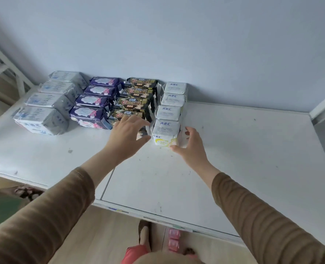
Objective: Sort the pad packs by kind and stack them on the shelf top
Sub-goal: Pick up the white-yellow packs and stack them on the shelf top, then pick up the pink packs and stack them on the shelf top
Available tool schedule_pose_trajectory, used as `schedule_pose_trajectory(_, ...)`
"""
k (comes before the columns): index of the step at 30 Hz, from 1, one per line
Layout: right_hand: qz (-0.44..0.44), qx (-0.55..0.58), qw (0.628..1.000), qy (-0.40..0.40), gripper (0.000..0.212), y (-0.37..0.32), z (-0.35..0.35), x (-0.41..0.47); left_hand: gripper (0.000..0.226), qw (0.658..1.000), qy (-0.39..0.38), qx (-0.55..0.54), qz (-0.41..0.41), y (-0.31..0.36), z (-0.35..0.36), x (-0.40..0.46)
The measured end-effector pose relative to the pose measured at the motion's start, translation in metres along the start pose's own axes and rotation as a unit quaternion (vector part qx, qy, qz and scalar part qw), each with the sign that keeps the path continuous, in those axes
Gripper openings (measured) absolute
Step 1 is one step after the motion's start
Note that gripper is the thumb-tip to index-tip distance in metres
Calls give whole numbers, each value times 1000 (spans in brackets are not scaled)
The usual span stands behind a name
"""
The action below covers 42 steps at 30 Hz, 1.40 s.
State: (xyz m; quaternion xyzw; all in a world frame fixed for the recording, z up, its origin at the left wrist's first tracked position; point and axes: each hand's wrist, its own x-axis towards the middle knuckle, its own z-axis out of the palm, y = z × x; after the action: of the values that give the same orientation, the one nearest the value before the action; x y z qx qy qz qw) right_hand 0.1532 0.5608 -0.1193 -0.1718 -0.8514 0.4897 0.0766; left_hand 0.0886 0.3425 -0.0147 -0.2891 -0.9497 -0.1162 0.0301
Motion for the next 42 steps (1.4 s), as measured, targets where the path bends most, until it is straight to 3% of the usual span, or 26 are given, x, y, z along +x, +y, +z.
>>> schedule_pose_trajectory(7,-20,-16,999,-25,65,5,-32,-86,40,999,6,-44,-27,13,9,-98)
schedule_pose_trajectory(11,-55,-25,998,6,53,-3,-39,-155,39,998,-2,-66,-10,14,19,-151)
schedule_pose_trajectory(16,-100,-78,991,46,43,-7,-16,-252,37,993,-18,-116,19,-1,45,-229)
schedule_pose_trajectory(20,-73,-93,992,47,37,17,26,-336,39,989,-60,-132,27,-23,80,-310)
schedule_pose_trajectory(31,144,-160,974,-74,32,186,133,-491,41,949,-271,-153,-47,-37,242,-492)
schedule_pose_trajectory(42,181,-249,924,-226,60,431,255,-486,54,928,-341,-139,-54,-43,530,-502)
